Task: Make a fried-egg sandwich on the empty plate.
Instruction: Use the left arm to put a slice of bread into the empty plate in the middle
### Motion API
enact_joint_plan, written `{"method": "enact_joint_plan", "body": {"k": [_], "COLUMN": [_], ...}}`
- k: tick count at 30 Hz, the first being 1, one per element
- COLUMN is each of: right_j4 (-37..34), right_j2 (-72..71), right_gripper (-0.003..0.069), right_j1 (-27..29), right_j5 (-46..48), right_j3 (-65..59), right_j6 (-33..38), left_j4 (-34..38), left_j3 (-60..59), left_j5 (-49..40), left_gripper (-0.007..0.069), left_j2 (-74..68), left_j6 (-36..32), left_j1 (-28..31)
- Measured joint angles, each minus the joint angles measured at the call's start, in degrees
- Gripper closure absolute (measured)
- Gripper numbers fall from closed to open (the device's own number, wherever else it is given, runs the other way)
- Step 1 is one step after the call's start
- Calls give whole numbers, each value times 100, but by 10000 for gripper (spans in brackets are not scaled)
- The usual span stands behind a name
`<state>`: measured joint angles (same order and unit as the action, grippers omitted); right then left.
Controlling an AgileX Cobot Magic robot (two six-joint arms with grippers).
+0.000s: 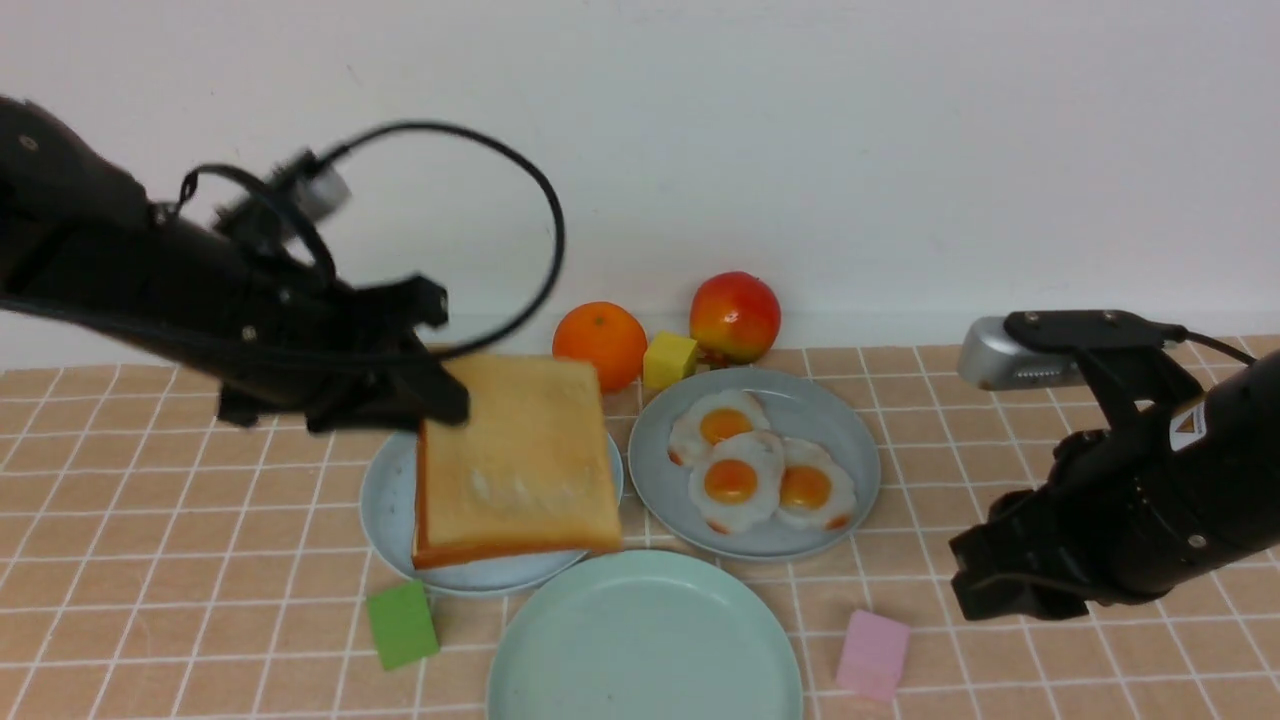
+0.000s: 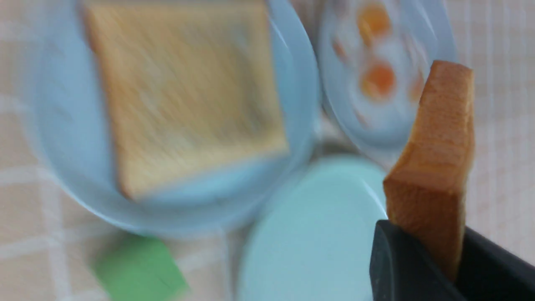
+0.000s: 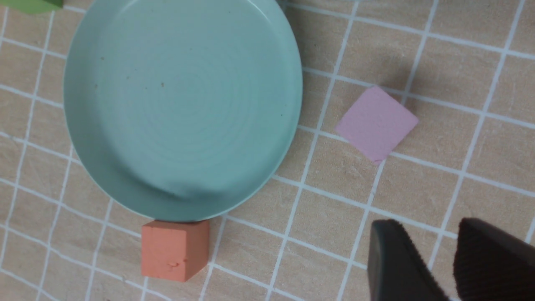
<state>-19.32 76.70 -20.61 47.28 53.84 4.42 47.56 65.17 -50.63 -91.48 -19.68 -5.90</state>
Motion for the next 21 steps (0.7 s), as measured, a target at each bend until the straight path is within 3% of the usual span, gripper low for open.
{"method": "enact_joint_plan", "body": {"k": [2, 5, 9, 15, 21], "right_j4": [0, 0, 0, 2, 2], "right_j2": [0, 0, 0, 0, 0], "right_gripper": [419, 419, 419, 419, 419], "right_j1": [0, 0, 0, 0, 0], "right_j5": [0, 0, 0, -47, -29], "right_j3": [0, 0, 0, 0, 0], "right_j6": [0, 0, 0, 0, 0], "left_j4": [342, 1638, 2604, 2868, 2906], "left_j3": [-205, -1011, -1624, -1839, -1846], "left_j5": [-148, -232, -150, 405, 1609], "left_gripper": [523, 523, 523, 517, 397], "left_j2": [-5, -11, -151, -581, -842], "left_j6": [-310, -1338, -2238, -2571, -2406], "left_j1": [-5, -5, -33, -521, -969]}}
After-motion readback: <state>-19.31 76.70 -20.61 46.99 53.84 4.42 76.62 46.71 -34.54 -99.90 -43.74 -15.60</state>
